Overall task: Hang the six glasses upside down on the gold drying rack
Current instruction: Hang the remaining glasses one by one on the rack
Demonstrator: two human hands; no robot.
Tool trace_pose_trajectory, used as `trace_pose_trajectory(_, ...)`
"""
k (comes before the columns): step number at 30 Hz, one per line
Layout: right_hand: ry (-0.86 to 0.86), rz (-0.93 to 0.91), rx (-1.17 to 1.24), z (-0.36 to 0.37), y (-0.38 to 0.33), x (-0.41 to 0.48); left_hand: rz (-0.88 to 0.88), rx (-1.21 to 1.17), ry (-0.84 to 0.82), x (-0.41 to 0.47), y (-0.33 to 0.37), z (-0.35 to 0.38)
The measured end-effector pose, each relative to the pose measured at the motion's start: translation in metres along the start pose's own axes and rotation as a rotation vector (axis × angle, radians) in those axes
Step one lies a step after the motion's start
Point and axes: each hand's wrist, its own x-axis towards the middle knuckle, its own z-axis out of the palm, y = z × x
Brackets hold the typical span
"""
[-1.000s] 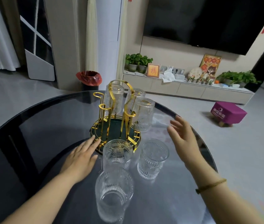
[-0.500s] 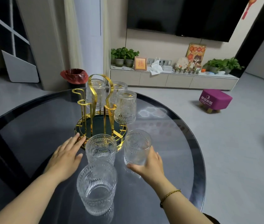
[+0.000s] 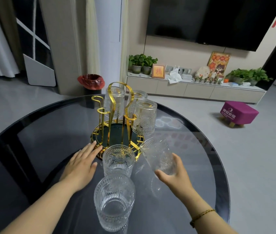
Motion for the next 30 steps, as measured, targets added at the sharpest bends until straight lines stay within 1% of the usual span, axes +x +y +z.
trace_pose_trajectory(5, -0.110, -0.105, -0.048, -0.032, -0.035, 0.019, 0.041, -0.020, 0.013, -0.001, -0.003, 0.000)
trace_pose_trajectory(7, -0.128, -0.166, -0.091, -0.044, -0.054, 0.029, 0.055, -0.019, 0.023, -0.002, -0.005, 0.001)
trace_pose_trajectory(11, -0.173, -0.255, -0.082, -0.055, -0.097, 0.043, 0.048, -0.039, 0.026, -0.001, -0.006, 0.002)
trace_pose_trajectory(16, -0.200, -0.326, -0.224, -0.059, -0.141, 0.056, 0.064, -0.055, 0.019, -0.001, -0.009, 0.002)
trace_pose_trajectory(21, -0.251, -0.421, -0.486, -0.044, -0.172, 0.069, 0.115, -0.034, 0.001, 0.002, -0.015, 0.002)
trace_pose_trajectory(25, -0.287, -0.475, -0.588, -0.024, -0.182, 0.079, 0.141, 0.007, -0.041, 0.003, -0.018, 0.003)
trace_pose_trajectory(30, -0.319, -0.480, -0.675, -0.005, -0.179, 0.087, 0.143, 0.007, -0.058, 0.003, -0.018, 0.002)
